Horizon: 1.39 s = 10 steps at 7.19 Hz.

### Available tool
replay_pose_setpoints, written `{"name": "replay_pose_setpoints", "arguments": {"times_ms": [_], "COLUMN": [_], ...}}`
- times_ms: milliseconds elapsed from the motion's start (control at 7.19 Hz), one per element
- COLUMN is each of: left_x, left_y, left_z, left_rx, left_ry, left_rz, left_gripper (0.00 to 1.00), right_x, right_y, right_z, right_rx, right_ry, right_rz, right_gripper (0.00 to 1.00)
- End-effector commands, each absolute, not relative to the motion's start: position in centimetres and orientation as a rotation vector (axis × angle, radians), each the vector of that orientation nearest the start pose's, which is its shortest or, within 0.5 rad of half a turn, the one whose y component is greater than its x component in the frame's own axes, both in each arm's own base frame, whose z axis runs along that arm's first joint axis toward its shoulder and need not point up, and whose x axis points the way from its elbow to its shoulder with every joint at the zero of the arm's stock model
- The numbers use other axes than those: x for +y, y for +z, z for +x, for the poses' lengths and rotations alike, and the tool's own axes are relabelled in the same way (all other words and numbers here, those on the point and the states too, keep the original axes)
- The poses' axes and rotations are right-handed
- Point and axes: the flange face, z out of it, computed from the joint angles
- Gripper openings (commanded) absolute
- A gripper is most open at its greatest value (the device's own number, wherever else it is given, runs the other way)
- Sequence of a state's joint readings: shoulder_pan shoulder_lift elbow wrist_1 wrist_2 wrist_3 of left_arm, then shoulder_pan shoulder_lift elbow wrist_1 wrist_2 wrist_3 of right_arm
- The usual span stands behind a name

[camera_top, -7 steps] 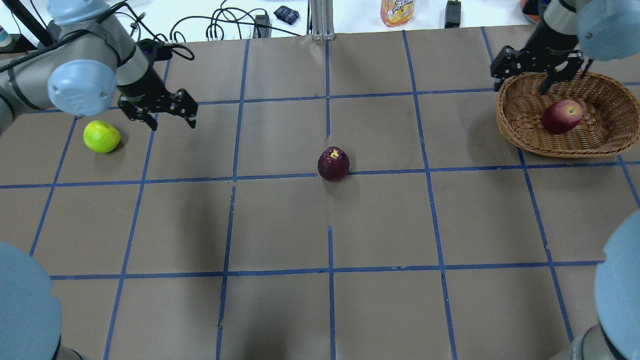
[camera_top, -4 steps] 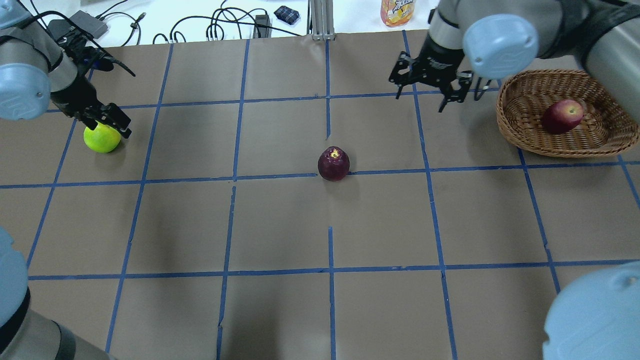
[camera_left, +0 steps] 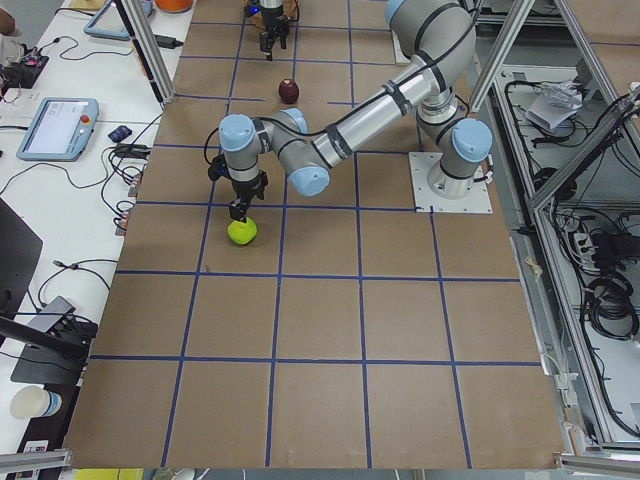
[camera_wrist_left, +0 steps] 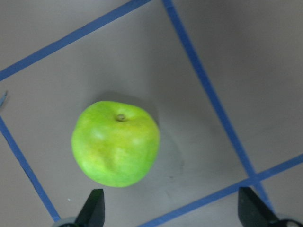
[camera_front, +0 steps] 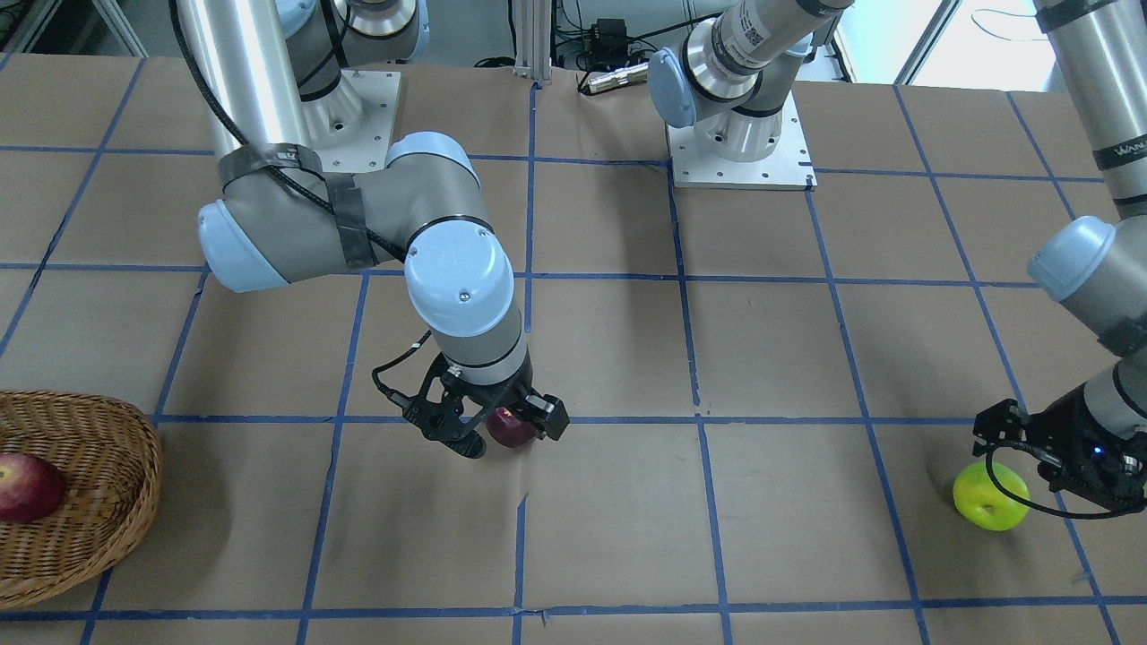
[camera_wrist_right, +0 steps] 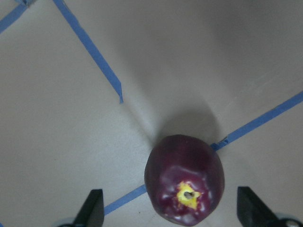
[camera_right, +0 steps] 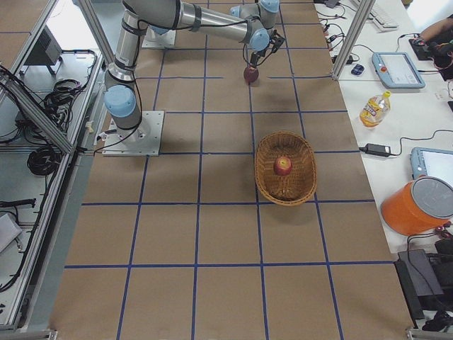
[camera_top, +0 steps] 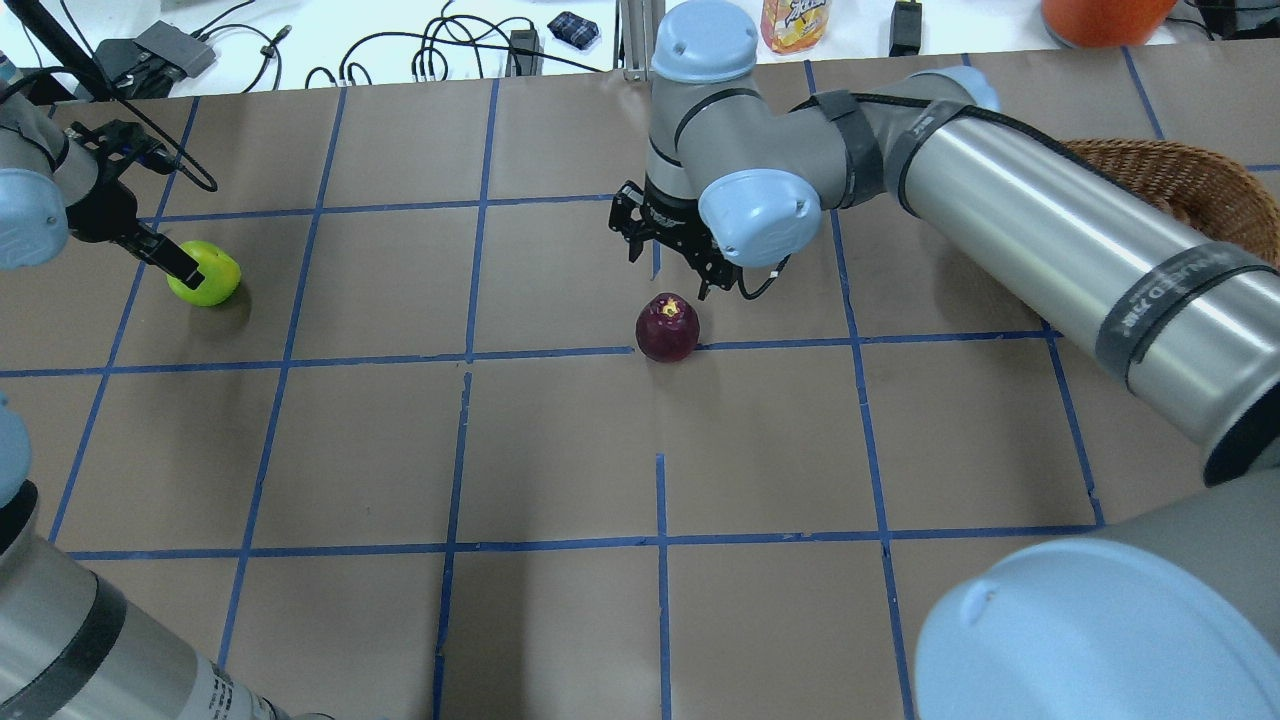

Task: Put all apples into basket
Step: 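Grasp the dark red apple with the right gripper while the left grasps the green apple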

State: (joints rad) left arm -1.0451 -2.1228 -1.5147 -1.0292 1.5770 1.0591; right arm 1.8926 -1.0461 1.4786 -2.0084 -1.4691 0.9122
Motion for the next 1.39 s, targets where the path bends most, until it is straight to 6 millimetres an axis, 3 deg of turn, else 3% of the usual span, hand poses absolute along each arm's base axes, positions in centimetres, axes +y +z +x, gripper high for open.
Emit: {"name": "replay_pose_setpoints", "arguments": {"times_ms": [0,278,557,696,835,974,1113,1253], "left_x": [-66.2,-66.4,-66.9,-66.6,-66.7,-66.3,-66.4,-66.0], "left_y": [21.1,20.1,19.1,19.5,21.1,23.0,25.7,27.1], "left_z": [23.0,22.7,22.1,22.2,21.0,19.6,18.0,13.9], "left_rx": [3.041,3.074,3.129,3.123,3.091,3.115,3.144,3.197], "left_ry": [-0.058,-0.076,-0.145,-0.107,-0.086,-0.038,-0.003,0.09], "left_rz": [0.85,0.856,0.872,0.869,0.885,0.904,0.865,0.814], "left_gripper": [1.0,1.0,1.0,0.61,0.41,0.33,0.31,0.31], "right_x": [-58.5,-58.3,-57.6,-57.6,-57.6,-57.8,-57.7,-57.9], "right_y": [25.2,24.8,21.7,21.6,21.3,20.9,20.7,21.4], "right_z": [35.6,35.4,35.2,35.2,35.2,35.3,35.3,35.2], "right_rx": [2.943,2.959,2.977,2.975,2.976,2.987,2.99,2.988], "right_ry": [0.108,0.131,0.181,0.184,0.192,0.192,0.192,0.18], "right_rz": [0.912,0.9,0.894,0.893,0.889,0.851,0.841,0.842], "right_gripper": [1.0,1.0,1.0,1.0,1.0,0.87,0.52,0.14]}}
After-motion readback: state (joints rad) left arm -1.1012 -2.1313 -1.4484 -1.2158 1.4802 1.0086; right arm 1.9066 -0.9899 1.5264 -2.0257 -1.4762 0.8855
